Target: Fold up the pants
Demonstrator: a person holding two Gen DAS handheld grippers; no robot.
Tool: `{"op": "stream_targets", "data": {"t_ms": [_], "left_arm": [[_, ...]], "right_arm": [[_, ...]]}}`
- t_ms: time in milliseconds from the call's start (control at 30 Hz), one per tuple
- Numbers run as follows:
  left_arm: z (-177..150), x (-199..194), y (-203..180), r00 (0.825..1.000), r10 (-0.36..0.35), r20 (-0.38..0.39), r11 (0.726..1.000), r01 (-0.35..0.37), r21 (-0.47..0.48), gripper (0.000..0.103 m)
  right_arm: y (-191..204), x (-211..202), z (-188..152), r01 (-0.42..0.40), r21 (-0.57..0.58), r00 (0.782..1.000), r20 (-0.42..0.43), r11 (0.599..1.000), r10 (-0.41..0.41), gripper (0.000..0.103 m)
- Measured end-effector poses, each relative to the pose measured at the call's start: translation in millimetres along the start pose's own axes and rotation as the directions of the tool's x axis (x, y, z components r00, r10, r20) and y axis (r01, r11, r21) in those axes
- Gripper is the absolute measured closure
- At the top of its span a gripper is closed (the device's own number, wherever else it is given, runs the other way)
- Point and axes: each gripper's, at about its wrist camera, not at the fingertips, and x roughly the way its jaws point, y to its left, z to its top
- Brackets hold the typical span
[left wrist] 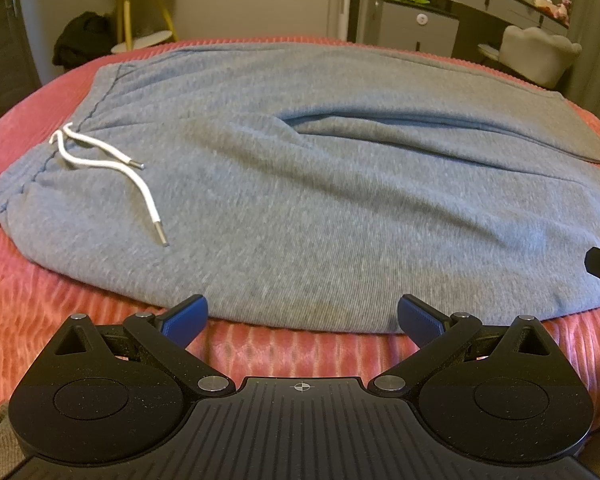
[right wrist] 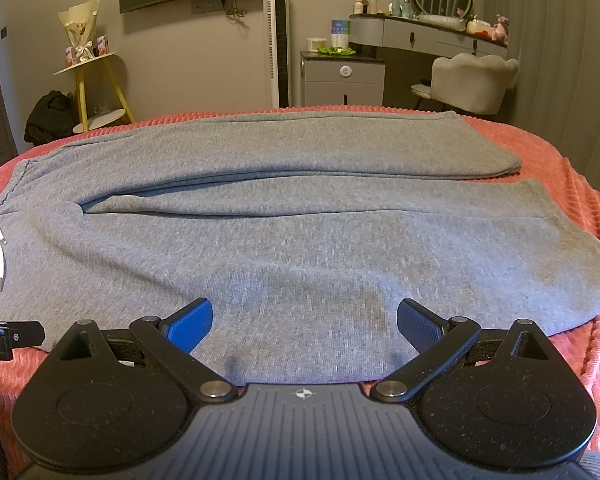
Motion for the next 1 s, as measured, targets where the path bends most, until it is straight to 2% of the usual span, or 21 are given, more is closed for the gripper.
{"op": "stream_targets", "data": {"t_ms": [1000], "left_arm": [[0.1,2.7,1.1,1.0,-0.008,-0.014,1.0,0.008,-0.009,0.0]], "right_arm": [[1.2,9.2,-2.1,-0.025,0.035,1.0,-0.015,0.999,0.026,0.004]]}}
